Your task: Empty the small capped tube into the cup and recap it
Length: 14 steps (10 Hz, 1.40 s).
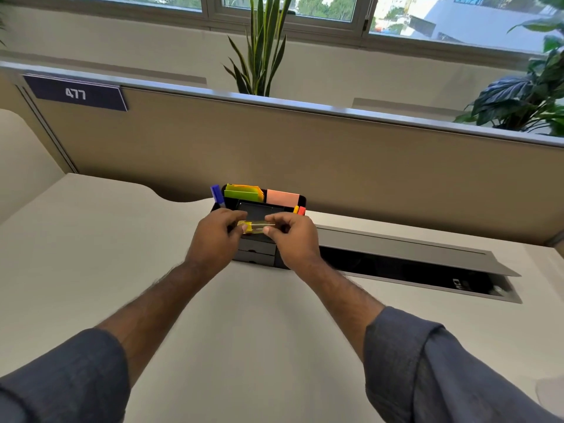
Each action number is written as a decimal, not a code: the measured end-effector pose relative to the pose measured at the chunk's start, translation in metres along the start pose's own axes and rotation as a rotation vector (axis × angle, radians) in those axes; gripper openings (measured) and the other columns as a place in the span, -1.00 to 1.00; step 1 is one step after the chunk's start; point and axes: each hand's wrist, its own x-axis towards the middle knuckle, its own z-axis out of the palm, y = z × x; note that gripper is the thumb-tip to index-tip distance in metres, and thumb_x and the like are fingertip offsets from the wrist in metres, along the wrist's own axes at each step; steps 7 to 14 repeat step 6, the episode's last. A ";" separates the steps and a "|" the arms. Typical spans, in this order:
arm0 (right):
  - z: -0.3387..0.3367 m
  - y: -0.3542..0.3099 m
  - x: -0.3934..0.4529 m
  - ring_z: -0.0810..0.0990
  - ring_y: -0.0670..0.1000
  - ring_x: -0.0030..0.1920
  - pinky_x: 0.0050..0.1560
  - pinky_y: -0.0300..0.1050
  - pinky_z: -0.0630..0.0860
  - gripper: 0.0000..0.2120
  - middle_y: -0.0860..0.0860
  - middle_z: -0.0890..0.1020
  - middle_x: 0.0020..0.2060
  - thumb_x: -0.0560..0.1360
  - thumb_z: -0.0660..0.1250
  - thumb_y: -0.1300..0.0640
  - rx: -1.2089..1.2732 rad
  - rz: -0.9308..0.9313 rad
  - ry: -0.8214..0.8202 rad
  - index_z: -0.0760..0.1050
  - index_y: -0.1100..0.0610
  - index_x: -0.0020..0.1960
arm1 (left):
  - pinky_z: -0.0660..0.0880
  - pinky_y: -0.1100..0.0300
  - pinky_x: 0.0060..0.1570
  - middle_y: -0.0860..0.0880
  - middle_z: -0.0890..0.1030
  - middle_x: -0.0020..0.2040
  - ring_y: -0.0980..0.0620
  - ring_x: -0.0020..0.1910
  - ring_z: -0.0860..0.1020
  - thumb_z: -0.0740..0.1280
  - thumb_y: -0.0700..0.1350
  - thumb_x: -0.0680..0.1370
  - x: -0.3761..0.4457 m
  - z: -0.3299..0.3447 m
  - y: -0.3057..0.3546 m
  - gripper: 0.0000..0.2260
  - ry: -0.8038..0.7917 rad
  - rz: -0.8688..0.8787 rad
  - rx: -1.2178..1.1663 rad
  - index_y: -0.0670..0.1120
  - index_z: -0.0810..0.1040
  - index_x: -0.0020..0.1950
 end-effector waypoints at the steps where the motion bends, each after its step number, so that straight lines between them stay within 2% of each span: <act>1: -0.001 0.005 0.000 0.58 0.00 0.01 0.06 -0.09 0.59 -0.70 0.03 0.67 -0.01 0.42 0.49 0.15 -0.193 -0.042 -0.003 0.63 0.11 0.15 | 0.50 0.15 0.11 -0.15 0.64 0.12 -0.07 0.06 0.58 0.33 -0.33 0.53 0.001 0.004 0.000 -0.73 -0.028 0.043 0.090 -0.19 0.60 0.21; 3: -0.003 0.001 -0.005 0.41 0.01 0.10 0.12 0.08 0.46 -0.70 -0.01 0.63 0.04 0.46 0.44 0.13 -0.392 -0.110 -0.055 0.61 0.05 0.18 | 0.45 0.12 0.16 -0.16 0.62 0.20 -0.11 0.14 0.56 0.35 -0.33 0.52 -0.002 0.002 0.006 -0.67 -0.062 0.017 0.127 -0.19 0.55 0.28; 5: -0.011 0.000 -0.012 0.38 0.05 0.29 0.24 0.07 0.27 -0.49 -0.02 0.56 0.24 0.47 0.42 0.08 -0.473 -0.159 -0.114 0.42 0.03 0.39 | 0.43 0.01 0.28 -0.13 0.55 0.31 -0.11 0.27 0.50 0.37 -0.29 0.51 -0.005 -0.002 0.010 -0.59 -0.153 0.009 0.131 -0.16 0.47 0.36; 6: -0.019 -0.006 -0.019 0.38 0.04 0.34 0.29 0.05 0.26 -0.47 -0.01 0.54 0.29 0.47 0.42 0.08 -0.448 -0.192 -0.072 0.39 0.06 0.41 | 0.40 0.02 0.31 -0.10 0.50 0.36 -0.09 0.33 0.45 0.39 -0.23 0.51 -0.008 -0.004 0.016 -0.54 -0.156 -0.014 0.141 -0.14 0.42 0.40; 14: -0.019 -0.006 -0.019 0.38 0.04 0.34 0.29 0.05 0.26 -0.47 -0.01 0.54 0.29 0.47 0.42 0.08 -0.448 -0.192 -0.072 0.39 0.06 0.41 | 0.40 0.02 0.31 -0.10 0.50 0.36 -0.09 0.33 0.45 0.39 -0.23 0.51 -0.008 -0.004 0.016 -0.54 -0.156 -0.014 0.141 -0.14 0.42 0.40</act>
